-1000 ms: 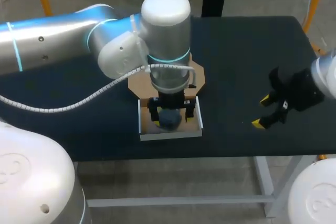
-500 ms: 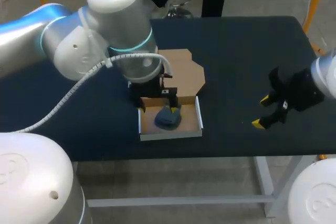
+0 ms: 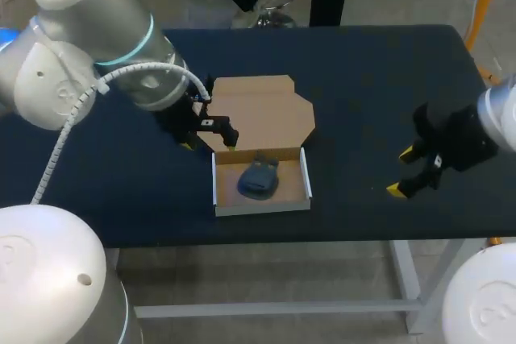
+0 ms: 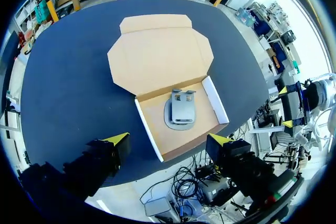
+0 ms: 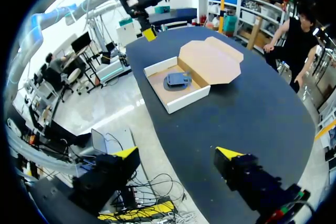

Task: Assemble the packaging by folding the flat box into shape, placing the metal phone stand inside, and closing the box properly

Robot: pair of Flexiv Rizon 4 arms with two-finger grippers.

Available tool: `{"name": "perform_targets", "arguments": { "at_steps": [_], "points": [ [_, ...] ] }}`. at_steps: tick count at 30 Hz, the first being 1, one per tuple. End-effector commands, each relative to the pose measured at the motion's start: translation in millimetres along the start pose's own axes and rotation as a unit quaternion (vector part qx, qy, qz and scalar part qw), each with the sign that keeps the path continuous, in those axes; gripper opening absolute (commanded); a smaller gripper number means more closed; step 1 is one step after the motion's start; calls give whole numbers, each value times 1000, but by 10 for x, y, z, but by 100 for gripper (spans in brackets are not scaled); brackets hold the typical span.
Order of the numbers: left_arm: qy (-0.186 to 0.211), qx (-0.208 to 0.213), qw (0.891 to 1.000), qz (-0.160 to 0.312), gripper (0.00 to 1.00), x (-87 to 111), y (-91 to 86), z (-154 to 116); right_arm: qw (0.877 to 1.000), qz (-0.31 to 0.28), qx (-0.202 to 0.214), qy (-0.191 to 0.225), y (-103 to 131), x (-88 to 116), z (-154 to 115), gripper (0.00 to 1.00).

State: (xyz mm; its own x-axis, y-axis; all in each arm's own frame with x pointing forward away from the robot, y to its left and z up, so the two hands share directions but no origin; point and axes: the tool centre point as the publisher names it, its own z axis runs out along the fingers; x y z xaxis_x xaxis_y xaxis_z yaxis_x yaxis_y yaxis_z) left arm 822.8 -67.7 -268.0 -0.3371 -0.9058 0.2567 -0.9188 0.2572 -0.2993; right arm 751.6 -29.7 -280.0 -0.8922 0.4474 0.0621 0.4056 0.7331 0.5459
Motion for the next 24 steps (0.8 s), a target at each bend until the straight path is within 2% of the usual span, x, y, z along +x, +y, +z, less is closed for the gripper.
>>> {"name": "perform_targets", "arguments": {
  "at_steps": [1,15,24],
  "points": [
    [84,8,996,15,100,-171,-21,-39,1000,-1,-1,-5,-7,37,-3,100],
    [131,37,989,62,100,-547,-290,-11,1000,-1,-1,-5,-7,37,-3,100],
    [177,58,978,95,100,-735,-420,30,1000,-1,-1,-5,-7,37,-3,100]
  ]
}}
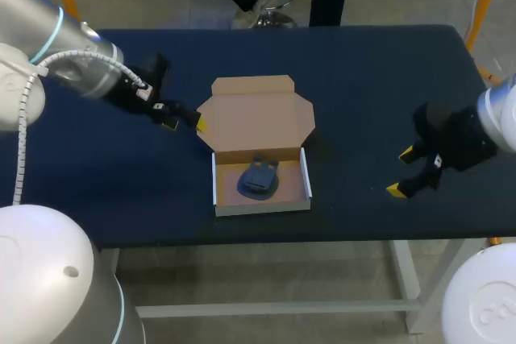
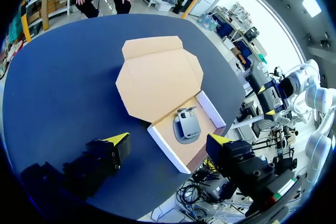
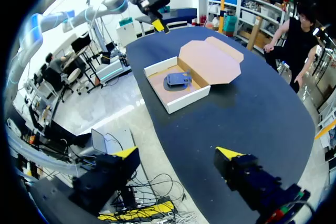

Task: Assemble the packaging by folding the flat box into shape, placing the metal phone stand inside, and closing the box properly

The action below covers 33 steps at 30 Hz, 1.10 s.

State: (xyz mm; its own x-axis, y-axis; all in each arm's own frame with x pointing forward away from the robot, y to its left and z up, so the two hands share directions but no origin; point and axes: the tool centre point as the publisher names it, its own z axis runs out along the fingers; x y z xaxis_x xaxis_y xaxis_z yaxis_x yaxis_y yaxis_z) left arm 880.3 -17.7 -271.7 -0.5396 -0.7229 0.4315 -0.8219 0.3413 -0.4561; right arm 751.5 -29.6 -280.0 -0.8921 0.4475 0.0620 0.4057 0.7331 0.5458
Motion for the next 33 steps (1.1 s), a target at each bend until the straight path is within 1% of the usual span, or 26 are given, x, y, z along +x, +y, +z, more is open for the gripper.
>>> {"name": "perform_targets", "arguments": {
  "at_steps": [1,2,16,17,18,19,21,22,23,24,26,27,29,33],
  "points": [
    [50,7,998,22,100,-115,-20,23,1000,-1,-1,-5,-8,37,-3,100],
    [58,8,998,35,100,-132,-19,21,1000,-1,-1,-5,-8,37,-3,100],
    [58,8,998,35,100,-132,-19,21,1000,-1,-1,-5,-8,37,-3,100],
    [56,7,998,36,100,-139,-6,32,1000,-1,-1,-5,-8,37,-3,100],
    [45,8,998,44,100,-142,1,45,1000,-1,-1,-5,-8,37,-3,100],
    [58,8,997,53,100,-142,8,55,1000,-1,-1,-5,-8,37,-3,100],
    [71,5,995,71,100,-166,10,70,1000,-1,-1,-5,-8,37,-3,100],
    [88,7,993,75,100,-188,9,71,1000,-1,-1,-5,-8,37,-3,100],
    [91,7,993,77,100,-216,5,71,1000,-1,-1,-5,-8,37,-3,100],
    [85,9,993,78,100,-251,-7,85,1000,-1,-1,-5,-8,37,-3,100],
    [98,15,992,80,100,-300,-29,90,1000,-1,-1,-5,-8,37,-3,100],
    [89,18,993,74,100,-322,-39,97,1000,-1,-1,-5,-8,37,-3,100],
    [96,23,992,82,100,-345,-53,98,1000,-6,7,5,20,15,-5,100],
    [100,33,991,86,100,-410,-98,109,1000,-15,15,19,83,-22,-22,100]
  ]
}}
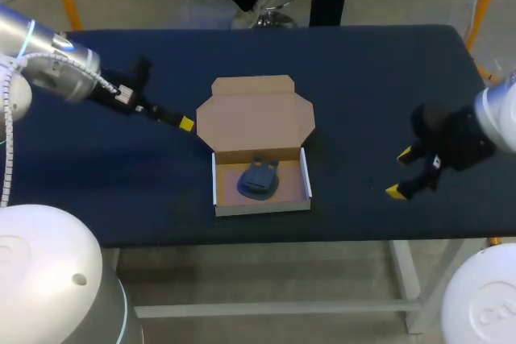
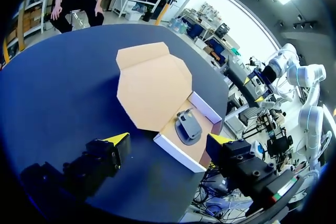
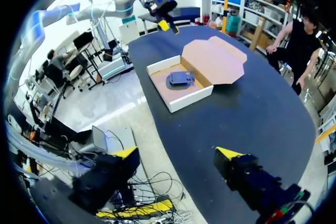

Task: Assemble the packaging by folding the flat box into shape, placing the metal phone stand inside, and closing the box properly

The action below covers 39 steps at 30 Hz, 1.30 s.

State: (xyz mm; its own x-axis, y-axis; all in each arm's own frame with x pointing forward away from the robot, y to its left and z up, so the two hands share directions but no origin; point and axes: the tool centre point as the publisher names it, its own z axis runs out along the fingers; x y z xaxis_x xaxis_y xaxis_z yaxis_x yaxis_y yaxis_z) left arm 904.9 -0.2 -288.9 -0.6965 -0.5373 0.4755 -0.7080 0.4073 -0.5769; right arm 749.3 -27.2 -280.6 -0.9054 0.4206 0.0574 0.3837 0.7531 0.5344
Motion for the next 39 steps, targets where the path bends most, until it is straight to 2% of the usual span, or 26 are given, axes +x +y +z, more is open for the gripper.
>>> {"name": "perform_targets", "arguments": {
  "at_steps": [1,9,18,27,29,36,39],
  "points": [
    [12,6,1000,6,100,-102,-25,30,1000,-7,7,19,93,-64,-44,100],
    [17,9,1000,-3,100,-312,-94,125,998,-36,14,55,230,-162,-97,100],
    [35,12,999,-24,100,-571,-173,215,995,-61,49,62,441,-277,-137,100],
    [45,1,998,-36,100,-719,-228,407,993,-71,66,68,583,-352,-140,100],
    [51,-1,998,-38,96,-735,-238,467,992,-70,72,70,607,-380,-130,100],
    [68,-2,996,-51,94,-818,-263,591,991,-73,95,61,707,-457,-106,100],
    [77,0,996,-54,86,-829,-265,622,990,-74,101,61,753,-499,-87,100]
  ]
}}
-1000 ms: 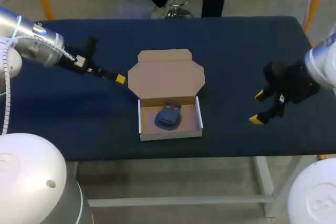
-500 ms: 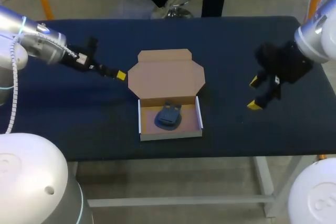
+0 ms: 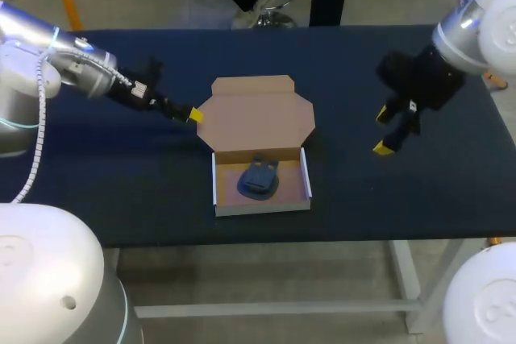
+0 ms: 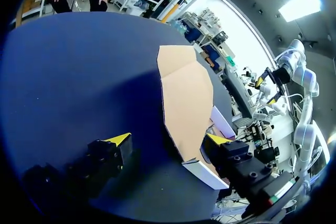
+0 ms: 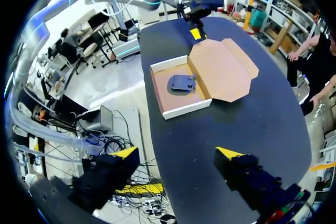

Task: Assemble the packaging by folding the flat box into shape, placing the metal phone stand inside, and closing the box properly

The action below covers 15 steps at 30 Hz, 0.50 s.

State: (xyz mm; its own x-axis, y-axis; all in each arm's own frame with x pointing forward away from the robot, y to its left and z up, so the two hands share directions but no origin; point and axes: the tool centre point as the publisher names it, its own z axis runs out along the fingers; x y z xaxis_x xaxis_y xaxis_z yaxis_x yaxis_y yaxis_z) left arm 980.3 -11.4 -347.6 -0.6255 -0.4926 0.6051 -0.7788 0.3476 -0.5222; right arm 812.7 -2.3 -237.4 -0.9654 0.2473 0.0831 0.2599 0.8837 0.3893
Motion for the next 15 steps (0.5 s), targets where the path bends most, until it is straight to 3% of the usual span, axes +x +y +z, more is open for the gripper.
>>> {"name": "perform_targets", "arguments": {
  "at_steps": [1,15],
  "points": [
    [24,-3,1000,0,85,-86,-35,60,1000,0,14,8,100,-84,16,100],
    [61,-7,998,9,65,134,-98,285,1000,-8,16,12,316,-292,71,100]
  ]
}}
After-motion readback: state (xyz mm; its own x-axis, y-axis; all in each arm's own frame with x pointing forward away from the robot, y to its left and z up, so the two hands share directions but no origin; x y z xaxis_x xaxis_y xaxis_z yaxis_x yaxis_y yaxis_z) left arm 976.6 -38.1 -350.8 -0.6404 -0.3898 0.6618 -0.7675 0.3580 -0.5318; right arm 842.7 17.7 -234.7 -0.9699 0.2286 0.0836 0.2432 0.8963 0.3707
